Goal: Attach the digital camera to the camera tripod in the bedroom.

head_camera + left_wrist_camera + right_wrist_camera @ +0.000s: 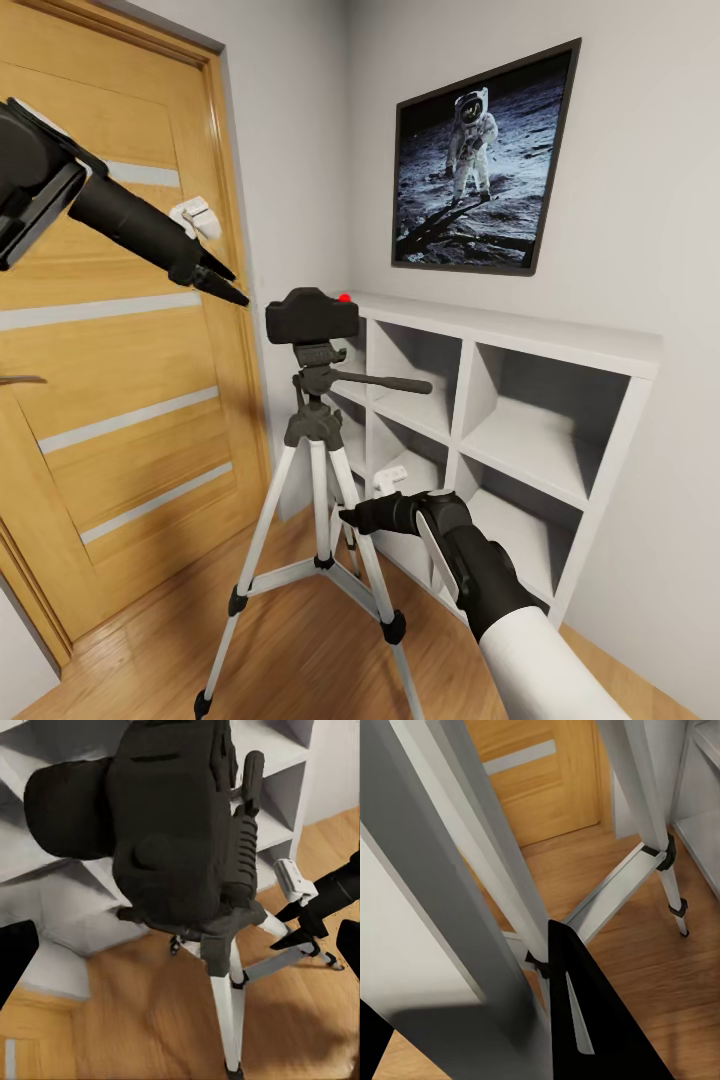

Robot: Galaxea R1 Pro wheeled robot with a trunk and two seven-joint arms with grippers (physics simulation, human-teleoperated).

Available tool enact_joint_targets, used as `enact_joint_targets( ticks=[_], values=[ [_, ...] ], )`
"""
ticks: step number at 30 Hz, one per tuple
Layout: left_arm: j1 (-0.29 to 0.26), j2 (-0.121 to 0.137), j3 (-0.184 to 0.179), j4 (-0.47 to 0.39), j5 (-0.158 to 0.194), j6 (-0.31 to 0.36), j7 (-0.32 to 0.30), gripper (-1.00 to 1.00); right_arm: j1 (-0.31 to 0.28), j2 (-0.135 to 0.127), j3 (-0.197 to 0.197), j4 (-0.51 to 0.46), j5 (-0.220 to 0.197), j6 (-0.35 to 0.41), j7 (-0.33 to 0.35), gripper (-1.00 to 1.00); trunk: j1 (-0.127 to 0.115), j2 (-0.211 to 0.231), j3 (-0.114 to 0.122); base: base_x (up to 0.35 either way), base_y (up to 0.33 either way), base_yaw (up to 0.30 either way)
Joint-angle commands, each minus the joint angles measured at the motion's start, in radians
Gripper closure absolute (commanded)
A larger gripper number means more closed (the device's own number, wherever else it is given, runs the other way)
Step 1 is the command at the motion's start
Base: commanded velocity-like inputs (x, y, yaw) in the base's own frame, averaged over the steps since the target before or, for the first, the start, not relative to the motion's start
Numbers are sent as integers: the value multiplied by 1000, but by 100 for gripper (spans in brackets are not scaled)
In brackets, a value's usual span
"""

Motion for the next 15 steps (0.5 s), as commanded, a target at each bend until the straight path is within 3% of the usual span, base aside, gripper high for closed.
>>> enact_joint_targets(
  ticks=[1, 4, 7, 11, 15],
  values=[
    [-2, 12, 3, 3, 6, 11, 1, -100, 0, 0, -1, 1, 32, 11, 4, 100, 0, -1, -2, 0, 0, 0],
    [-2, 60, 17, 19, 6, 11, 7, -100, 0, 0, -1, 1, 32, 11, 4, 100, 0, -1, -2, 0, 0, 0],
    [-1, 135, 23, 34, 9, 10, 14, -100, 0, 0, -1, 1, 32, 11, 5, 100, 0, -1, -2, 0, 0, 0],
    [9, 211, 24, 76, 7, 7, 26, -100, 0, 0, -1, 1, 32, 11, 7, 100, 0, -1, -2, 0, 0, 0],
    [48, 237, 24, 129, 5, -1, 65, -100, 0, 0, -1, 1, 32, 11, 8, 100, 0, -1, -2, 0, 0, 0]
  ],
)
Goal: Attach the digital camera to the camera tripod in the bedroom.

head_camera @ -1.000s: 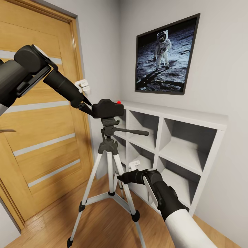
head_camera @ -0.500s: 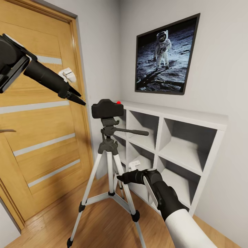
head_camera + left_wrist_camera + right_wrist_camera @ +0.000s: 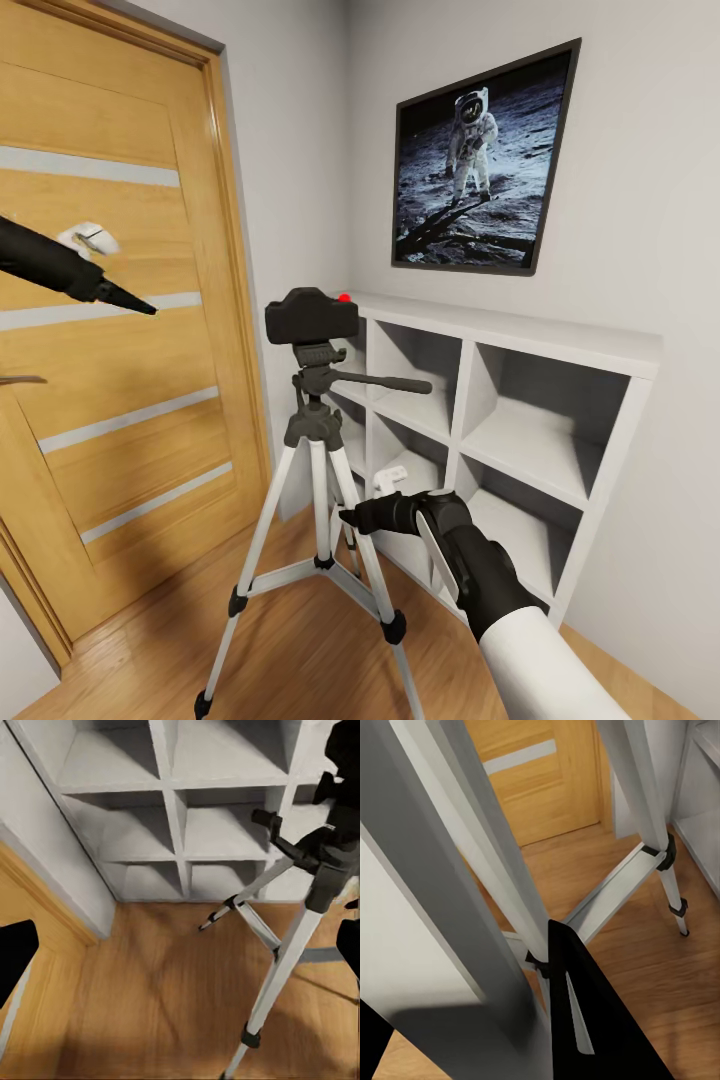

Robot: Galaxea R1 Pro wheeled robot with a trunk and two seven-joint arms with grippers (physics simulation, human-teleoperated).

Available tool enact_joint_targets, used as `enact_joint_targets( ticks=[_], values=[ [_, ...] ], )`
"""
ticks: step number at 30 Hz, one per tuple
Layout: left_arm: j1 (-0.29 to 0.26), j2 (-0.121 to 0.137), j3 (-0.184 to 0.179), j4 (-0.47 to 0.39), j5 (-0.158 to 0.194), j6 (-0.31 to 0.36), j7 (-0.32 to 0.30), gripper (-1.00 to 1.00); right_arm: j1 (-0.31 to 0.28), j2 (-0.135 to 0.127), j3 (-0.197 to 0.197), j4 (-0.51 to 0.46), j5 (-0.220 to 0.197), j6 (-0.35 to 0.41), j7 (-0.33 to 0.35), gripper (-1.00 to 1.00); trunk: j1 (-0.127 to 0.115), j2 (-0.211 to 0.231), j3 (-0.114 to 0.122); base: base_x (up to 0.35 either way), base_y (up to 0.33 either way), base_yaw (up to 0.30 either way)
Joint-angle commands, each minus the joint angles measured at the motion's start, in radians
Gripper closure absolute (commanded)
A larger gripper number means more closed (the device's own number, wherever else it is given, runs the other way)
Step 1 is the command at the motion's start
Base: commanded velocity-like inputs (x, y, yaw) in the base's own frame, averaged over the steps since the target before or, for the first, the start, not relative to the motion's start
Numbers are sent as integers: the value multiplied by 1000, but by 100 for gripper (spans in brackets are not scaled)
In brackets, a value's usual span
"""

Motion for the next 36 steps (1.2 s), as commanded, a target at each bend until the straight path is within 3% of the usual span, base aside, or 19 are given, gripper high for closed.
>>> enact_joint_targets(
  ticks=[1, 6, 10, 15, 16, 20, 25, 26, 28, 31, 35, 36],
  values=[
    [34, 3, -7, 25, 7, 6, 24, -100, -1, 0, -1, 3, 29, 8, 5, 100, 0, -1, -1, 0, 0, 0],
    [175, -24, -7, 111, 10, -52, 125, -100, -1, 0, -2, 3, 28, 8, 6, 100, 0, -1, -1, 0, 0, 0],
    [232, -62, -8, 169, 17, -126, 197, -100, -1, 0, -3, 3, 28, 8, 6, 100, 0, -1, -1, 0, 0, 0],
    [317, -147, -7, 283, 21, -181, 264, -100, -1, 0, -3, 3, 28, 8, 6, 100, 0, -1, -1, 0, 0, 0],
    [352, -173, -7, 323, 22, -189, 281, -100, -1, 0, -3, 3, 28, 8, 6, 100, 0, -1, -1, 0, 0, 0],
    [429, -223, -5, 439, 35, -211, 314, -100, -1, 0, -3, 3, 28, 8, 6, 100, 0, -1, -1, 0, 0, 0],
    [504, -291, -1, 657, 121, -316, 353, -100, -1, 0, -3, 3, 28, 9, 6, 100, 0, -1, -1, 0, 0, 0],
    [523, -313, -1, 737, 155, -354, 369, -100, -1, 0, -3, 3, 28, 9, 6, 100, 0, -1, -1, 0, 0, 0],
    [546, -330, 0, 800, 188, -389, 391, -100, -1, 0, -3, 3, 28, 9, 6, 100, 0, -1, -1, 0, 0, 0],
    [654, -353, 2, 867, 260, -438, 478, -100, -1, 0, -3, 3, 28, 9, 6, 100, 0, -1, -1, 0, 0, 0],
    [796, -374, 4, 889, 355, -452, 559, -100, -1, 0, -3, 3, 28, 9, 6, 100, 0, -1, -1, 0, 0, 0],
    [852, -385, 4, 893, 402, -454, 582, -100, -1, 0, -3, 3, 28, 9, 6, 100, 0, -1, -1, 0, 0, 0]
  ],
)
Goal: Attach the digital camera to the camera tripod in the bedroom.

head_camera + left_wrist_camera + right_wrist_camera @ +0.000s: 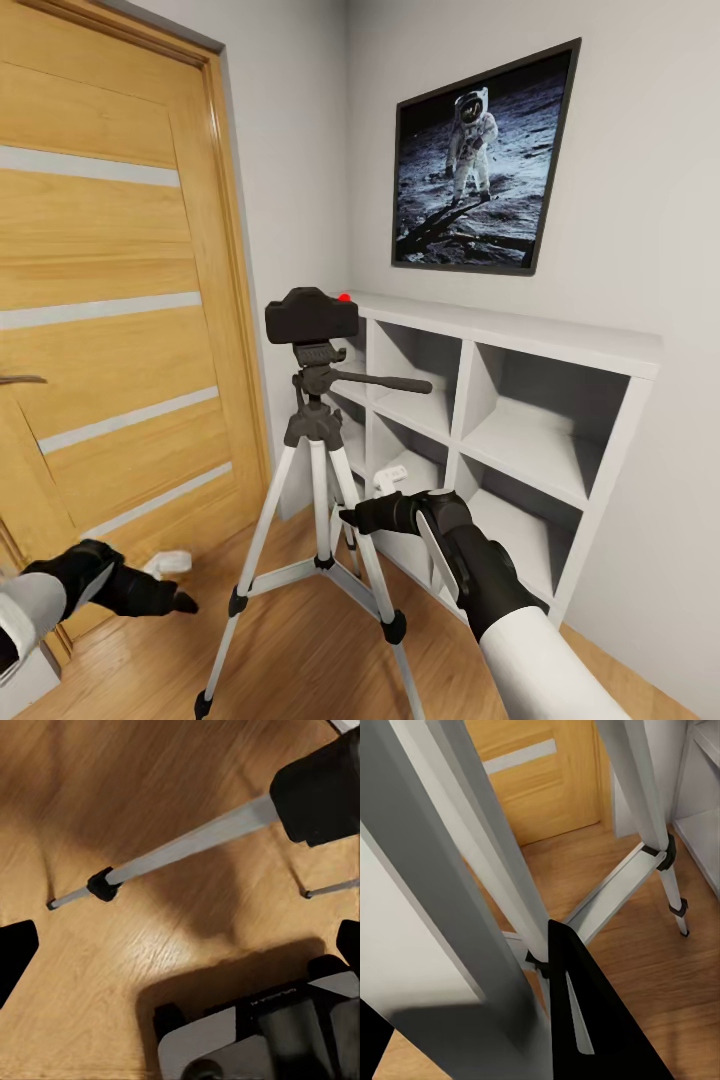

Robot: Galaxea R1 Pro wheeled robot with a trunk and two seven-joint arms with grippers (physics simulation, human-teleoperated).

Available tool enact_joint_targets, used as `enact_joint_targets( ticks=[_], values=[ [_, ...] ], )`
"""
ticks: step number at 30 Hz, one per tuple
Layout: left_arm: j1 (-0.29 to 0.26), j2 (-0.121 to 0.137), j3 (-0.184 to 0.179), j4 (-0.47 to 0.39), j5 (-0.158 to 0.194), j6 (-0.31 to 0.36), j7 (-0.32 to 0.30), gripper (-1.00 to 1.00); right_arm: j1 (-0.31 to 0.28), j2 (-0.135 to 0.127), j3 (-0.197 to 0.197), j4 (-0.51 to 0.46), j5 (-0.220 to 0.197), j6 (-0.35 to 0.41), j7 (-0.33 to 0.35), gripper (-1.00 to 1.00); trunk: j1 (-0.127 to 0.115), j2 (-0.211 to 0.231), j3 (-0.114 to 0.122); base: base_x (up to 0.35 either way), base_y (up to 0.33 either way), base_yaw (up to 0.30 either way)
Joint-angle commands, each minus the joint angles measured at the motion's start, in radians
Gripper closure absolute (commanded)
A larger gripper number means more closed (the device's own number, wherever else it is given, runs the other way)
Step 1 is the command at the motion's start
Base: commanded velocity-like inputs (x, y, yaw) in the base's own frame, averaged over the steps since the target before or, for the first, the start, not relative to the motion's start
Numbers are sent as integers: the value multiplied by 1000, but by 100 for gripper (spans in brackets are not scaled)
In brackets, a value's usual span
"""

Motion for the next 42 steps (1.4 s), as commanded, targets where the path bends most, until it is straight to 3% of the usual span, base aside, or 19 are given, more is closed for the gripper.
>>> enact_joint_targets(
  ticks=[1, 5, 7, 10, 12, 13, 15, 16, 17, 18, 21, 29, 42],
  values=[
    [32, -6, -6, 1, 37, 6, 8, -100, 0, 0, -1, 5, 26, 6, 5, 100, 0, -1, -1, 0, 0, 0],
    [197, -30, -5, 4, 156, -26, 68, -100, 0, 0, -1, 5, 26, 6, 5, 100, 0, -1, -1, 0, 0, 0],
    [245, -35, -5, 4, 183, -60, 98, -100, 0, 0, -1, 5, 26, 6, 5, 100, 0, -1, -1, 0, 0, 0],
    [328, -42, -5, 5, 225, -170, 177, -100, 0, 0, -1, 5, 26, 6, 5, 100, 0, -1, -1, 0, 0, 0],
    [379, -55, -4, 6, 265, -246, 264, -100, 0, 0, -1, 5, 26, 6, 5, 100, 0, -1, -1, 0, 0, 0],
    [407, -67, -2, 6, 303, -276, 335, -100, 0, 0, -1, 5, 26, 6, 5, 100, 0, -1, -1, 0, 0, 0],
    [433, -79, 0, 6, 353, -296, 411, -100, 0, 0, -1, 5, 26, 6, 5, 100, 0, -1, -1, 0, 0, 0],
    [457, -95, 2, 6, 408, -308, 485, -100, 0, 0, -1, 5, 26, 6, 5, 100, 0, -1, -1, 0, 0, 0],
    [468, -104, 2, 6, 434, -313, 520, -100, 0, 0, -1, 5, 26, 6, 5, 100, 0, -1, -1, 0, 0, 0],
    [488, -122, 3, 6, 483, -319, 584, -100, 0, 0, -1, 5, 26, 6, 5, 100, 0, -1, -1, 0, 0, 0],
    [521, -151, 4, 6, 541, -326, 675, -100, 0, 0, -1, 5, 26, 6, 5, 100, 0, -1, -1, 0, 0, 0],
    [581, -172, 4, 7, 586, -331, 748, -100, 0, 1, 1, 7, 26, 6, 5, 100, 0, -1, -1, 0, 0, 0],
    [593, -176, 4, 8, 591, -332, 754, -100, 0, 1, 1, 19, 26, 22, 4, 100, 0, -1, -1, 0, 0, 0]
  ],
)
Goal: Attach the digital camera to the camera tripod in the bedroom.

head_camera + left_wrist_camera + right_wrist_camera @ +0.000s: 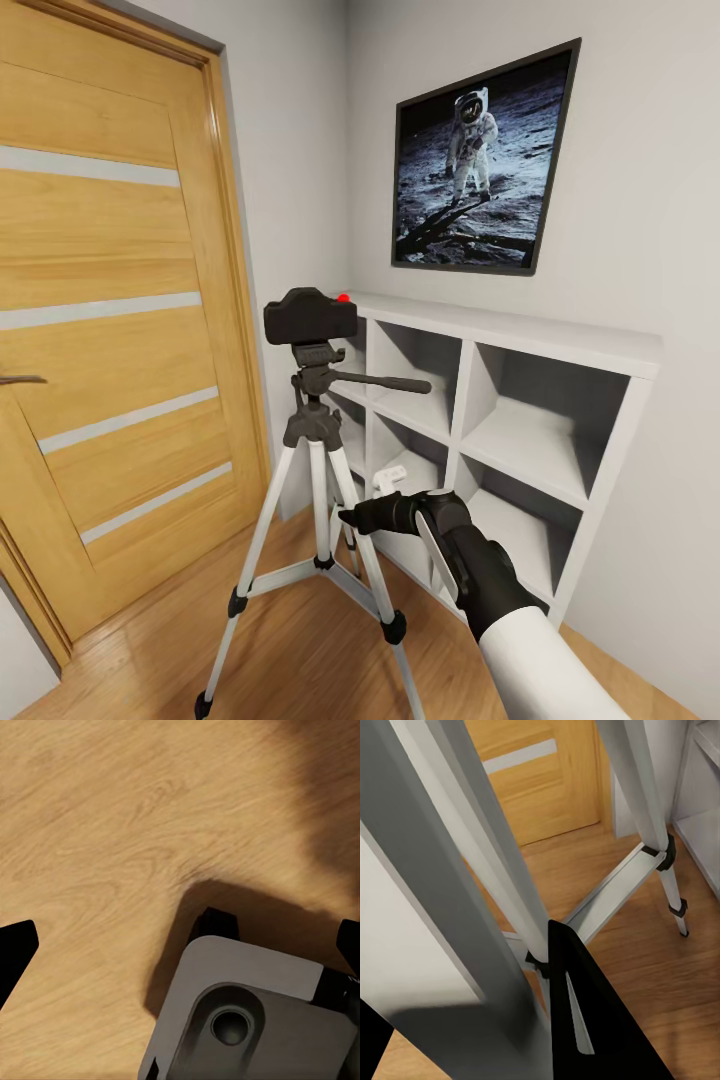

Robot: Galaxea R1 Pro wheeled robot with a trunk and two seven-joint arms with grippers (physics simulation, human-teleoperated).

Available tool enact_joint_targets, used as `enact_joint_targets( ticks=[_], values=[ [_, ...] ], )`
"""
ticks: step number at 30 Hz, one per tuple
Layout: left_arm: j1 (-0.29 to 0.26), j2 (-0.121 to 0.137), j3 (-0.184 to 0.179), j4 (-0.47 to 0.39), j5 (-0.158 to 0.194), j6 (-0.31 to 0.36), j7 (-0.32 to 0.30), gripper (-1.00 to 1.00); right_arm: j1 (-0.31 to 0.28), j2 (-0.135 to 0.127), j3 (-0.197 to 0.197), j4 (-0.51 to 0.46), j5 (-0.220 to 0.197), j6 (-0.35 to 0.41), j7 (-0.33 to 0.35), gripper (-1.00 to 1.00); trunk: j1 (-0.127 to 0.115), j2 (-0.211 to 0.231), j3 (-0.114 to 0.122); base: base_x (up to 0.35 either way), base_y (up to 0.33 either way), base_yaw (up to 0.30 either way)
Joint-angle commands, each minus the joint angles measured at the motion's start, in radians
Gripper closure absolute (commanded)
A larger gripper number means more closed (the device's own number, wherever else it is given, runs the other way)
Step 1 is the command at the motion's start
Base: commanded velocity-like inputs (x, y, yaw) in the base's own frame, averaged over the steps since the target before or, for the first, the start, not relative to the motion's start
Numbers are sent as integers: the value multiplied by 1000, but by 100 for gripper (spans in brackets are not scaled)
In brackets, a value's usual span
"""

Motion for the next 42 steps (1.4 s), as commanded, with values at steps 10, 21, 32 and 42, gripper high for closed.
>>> enact_joint_targets(
  ticks=[10, 21, 32, 42],
  values=[
    [9, -2, -8, 0, 11, 3, -3, -100, 0, 0, -1, 20, 25, 24, 5, 100, 0, -1, -1, 0, 0, 0],
    [18, -7, -8, 0, 11, 2, -3, -100, 0, 0, -2, 20, 26, 23, 4, 100, 0, -1, -1, 0, 0, 0],
    [18, -9, -8, 0, 11, 1, -3, -100, 0, 0, -3, 20, 25, 23, 4, 100, 0, -1, -1, 0, 0, 0],
    [18, -9, -8, 0, 11, 0, -3, -100, 0, 0, -1, 20, 25, 24, 4, 100, 0, -1, -1, 0, 0, 0]
  ],
)
